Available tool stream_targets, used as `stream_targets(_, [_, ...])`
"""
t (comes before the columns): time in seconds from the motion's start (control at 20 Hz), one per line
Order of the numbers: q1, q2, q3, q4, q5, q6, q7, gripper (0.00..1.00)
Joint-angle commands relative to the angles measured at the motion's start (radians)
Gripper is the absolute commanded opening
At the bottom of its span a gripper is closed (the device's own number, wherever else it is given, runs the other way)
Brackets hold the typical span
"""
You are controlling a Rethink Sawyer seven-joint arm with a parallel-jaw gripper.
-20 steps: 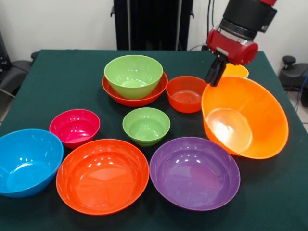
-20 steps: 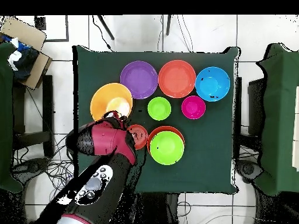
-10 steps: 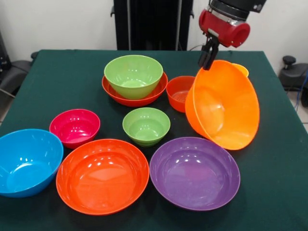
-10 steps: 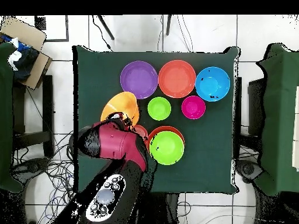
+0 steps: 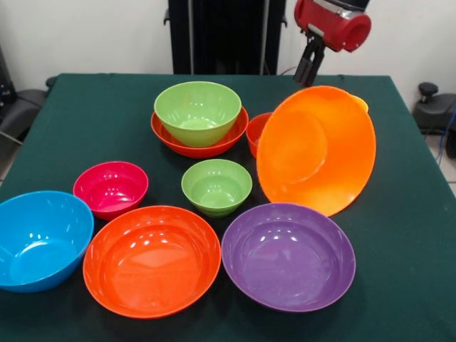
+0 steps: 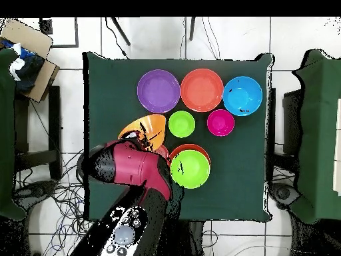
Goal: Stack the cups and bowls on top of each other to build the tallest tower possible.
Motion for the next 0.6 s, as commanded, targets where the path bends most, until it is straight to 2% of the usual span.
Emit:
stream_targets(0.05, [-0.042,-0.054,0.129,0.039,-0.086,0.155,-0.106,0.0])
stream_targets(0.35, [-0.069,-0.096,0.136,0.047,-0.109,0.191,-0.127,0.0])
stream_targets(0.6, [-0.081,-0.095,0.15,0.048,-0.124,0.185,-0.115,0.0])
